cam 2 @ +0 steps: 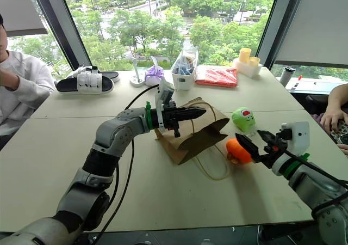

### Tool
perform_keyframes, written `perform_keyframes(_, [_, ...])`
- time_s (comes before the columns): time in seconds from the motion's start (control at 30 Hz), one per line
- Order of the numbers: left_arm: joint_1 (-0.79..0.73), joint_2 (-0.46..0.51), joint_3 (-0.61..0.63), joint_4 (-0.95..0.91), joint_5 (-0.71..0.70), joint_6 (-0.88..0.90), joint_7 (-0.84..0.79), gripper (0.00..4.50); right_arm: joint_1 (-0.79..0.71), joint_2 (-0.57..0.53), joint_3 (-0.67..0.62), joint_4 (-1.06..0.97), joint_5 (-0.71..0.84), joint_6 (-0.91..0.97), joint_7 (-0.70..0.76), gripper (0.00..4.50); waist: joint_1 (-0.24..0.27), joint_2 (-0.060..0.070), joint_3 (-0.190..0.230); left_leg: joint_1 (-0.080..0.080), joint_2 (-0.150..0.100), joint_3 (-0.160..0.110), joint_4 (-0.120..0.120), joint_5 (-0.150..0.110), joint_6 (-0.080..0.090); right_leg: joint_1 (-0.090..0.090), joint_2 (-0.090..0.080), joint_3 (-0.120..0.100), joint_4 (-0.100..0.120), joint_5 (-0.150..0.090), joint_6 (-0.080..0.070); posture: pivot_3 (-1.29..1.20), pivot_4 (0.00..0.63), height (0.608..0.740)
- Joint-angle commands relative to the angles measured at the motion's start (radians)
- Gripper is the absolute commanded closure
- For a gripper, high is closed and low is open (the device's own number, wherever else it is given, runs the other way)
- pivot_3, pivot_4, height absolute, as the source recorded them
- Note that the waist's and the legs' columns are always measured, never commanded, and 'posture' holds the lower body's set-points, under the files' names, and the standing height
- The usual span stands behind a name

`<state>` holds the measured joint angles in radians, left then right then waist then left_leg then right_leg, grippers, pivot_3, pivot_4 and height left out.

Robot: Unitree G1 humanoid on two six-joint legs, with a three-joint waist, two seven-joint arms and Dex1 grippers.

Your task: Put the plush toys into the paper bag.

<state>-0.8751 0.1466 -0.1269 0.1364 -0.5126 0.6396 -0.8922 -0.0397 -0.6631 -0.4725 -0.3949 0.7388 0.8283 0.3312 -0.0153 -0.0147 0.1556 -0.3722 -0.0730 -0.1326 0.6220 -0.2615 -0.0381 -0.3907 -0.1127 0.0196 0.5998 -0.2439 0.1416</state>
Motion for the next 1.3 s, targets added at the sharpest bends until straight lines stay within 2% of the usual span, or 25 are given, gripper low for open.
perform_keyframes(0.03, [0.003,0.002,0.008,-0.041,-0.016,-0.004,-0.012,4.5,-0.118,-0.025,0.183,0.202,-0.17,-0.088,0.047,0.05,-0.006,0.001,0.0,0.0,0.0,0.001,0.0,0.0,0.0,0.0,0.0,0.001,0.0,0.0,0.0,0.0,0.15,0.74])
perform_keyframes(0.2, [0.011,0.021,0.016,-0.072,-0.02,0.012,-0.008,4.5,-0.183,-0.041,0.298,0.361,-0.254,-0.071,0.114,0.05,0.006,0.001,-0.001,-0.001,0.0,0.0,0.0,0.0,0.0,-0.001,0.0,0.001,0.001,0.0,0.0,0.0,0.15,0.74])
perform_keyframes(0.23, [0.01,0.025,0.019,-0.075,-0.02,0.012,-0.005,4.5,-0.194,-0.04,0.306,0.385,-0.267,-0.068,0.113,0.28,0.007,0.001,-0.001,-0.001,0.0,0.0,0.001,0.0,0.0,-0.001,0.0,0.001,0.0,0.0,0.0,0.0,0.15,0.74])
perform_keyframes(0.3, [0.008,0.031,0.024,-0.079,-0.022,0.012,0.002,4.5,-0.206,-0.039,0.308,0.408,-0.282,-0.077,0.12,0.91,0.008,0.001,-0.001,-0.002,-0.001,0.0,0.002,0.0,0.0,0.0,0.0,0.001,-0.001,0.0,0.0,0.0,0.15,0.74])
perform_keyframes(0.37, [0.009,0.034,0.027,-0.089,-0.027,0.017,0.007,4.5,-0.208,-0.041,0.308,0.41,-0.294,-0.078,0.125,1.79,0.009,0.001,-0.001,-0.001,-0.001,-0.001,0.003,0.0,0.0,0.002,-0.001,0.001,-0.002,0.0,0.0,0.0,0.15,0.74])
perform_keyframes(0.47, [0.011,0.038,0.027,-0.1,-0.034,0.024,0.009,4.5,-0.202,-0.037,0.296,0.394,-0.293,-0.093,0.144,3.38,0.01,0.001,-0.001,-0.001,-0.001,-0.001,0.005,0.0,0.0,0.003,-0.001,0.001,-0.001,0.0,0.0,0.0,0.15,0.74])
perform_keyframes(0.53, [0.012,0.043,0.025,-0.105,-0.039,0.027,0.004,4.5,-0.192,-0.025,0.255,0.351,-0.258,-0.107,0.161,4.25,0.01,0.001,-0.001,-0.001,-0.001,-0.001,0.005,0.0,0.0,0.003,-0.001,0.001,-0.001,0.0,0.0,0.0,0.15,0.74])
perform_keyframes(0.57, [0.012,0.046,0.024,-0.104,-0.041,0.027,0.001,4.5,-0.185,-0.021,0.208,0.315,-0.227,-0.105,0.16,4.48,0.01,0.001,-0.001,-0.001,-0.001,-0.001,0.005,0.0,0.0,0.003,-0.001,0.001,-0.001,0.0,0.001,0.0,0.15,0.74])
perform_keyframes(0.67, [0.003,0.054,0.029,-0.089,-0.045,0.025,-0.011,4.5,-0.169,-0.017,0.049,0.207,-0.134,-0.063,0.123,4.48,0.009,0.001,-0.001,-0.002,-0.001,-0.001,0.005,0.0,0.0,0.002,-0.001,0.001,-0.001,0.001,0.001,0.0,0.15,0.74])
perform_keyframes(0.73, [-0.009,0.055,0.035,-0.07,-0.051,0.023,-0.021,4.5,-0.161,0.007,-0.056,0.126,-0.004,0.024,0.086,4.48,0.009,0.001,-0.001,-0.002,-0.001,-0.001,0.004,0.0,0.0,0.001,-0.001,0.001,-0.001,0.001,0.001,0.0,0.15,0.74])
perform_keyframes(0.9, [-0.026,0.052,0.029,-0.04,-0.049,0.01,-0.042,4.5,-0.094,0.078,-0.131,-0.068,0.271,0.205,-0.003,4.48,0.005,0.001,-0.001,-0.001,0.0,-0.002,0.003,-0.001,0.001,0.001,0.0,0.0,-0.001,0.001,0.001,0.0,0.15,0.74])
perform_keyframes(0.97, [-0.038,0.045,0.04,-0.023,-0.062,0.017,-0.045,4.5,-0.076,0.129,-0.123,-0.126,0.37,0.23,-0.076,4.48,0.005,0.001,-0.001,-0.002,0.0,-0.002,0.003,-0.001,0.001,0.001,0.0,0.0,-0.001,0.001,0.001,0.0,0.15,0.74])
perform_keyframes(1.07, [-0.057,0.025,0.074,-0.01,-0.11,0.054,-0.044,4.5,-0.095,0.192,-0.063,-0.149,0.412,0.232,-0.165,4.48,0.005,0.001,-0.001,-0.002,0.0,-0.002,0.004,-0.001,0.001,0.001,0.0,0.001,-0.001,0.001,0.001,0.0,0.15,0.74])
perform_keyframes(1.3, [-0.057,0.026,0.068,-0.033,-0.119,0.069,-0.047,4.5,-0.184,0.253,0.102,-0.076,0.372,0.207,-0.224,4.48,0.003,0.002,-0.001,-0.002,0.0,-0.002,0.003,-0.001,0.001,0.0,0.0,0.0,0.0,0.001,0.001,0.0,0.15,0.74])
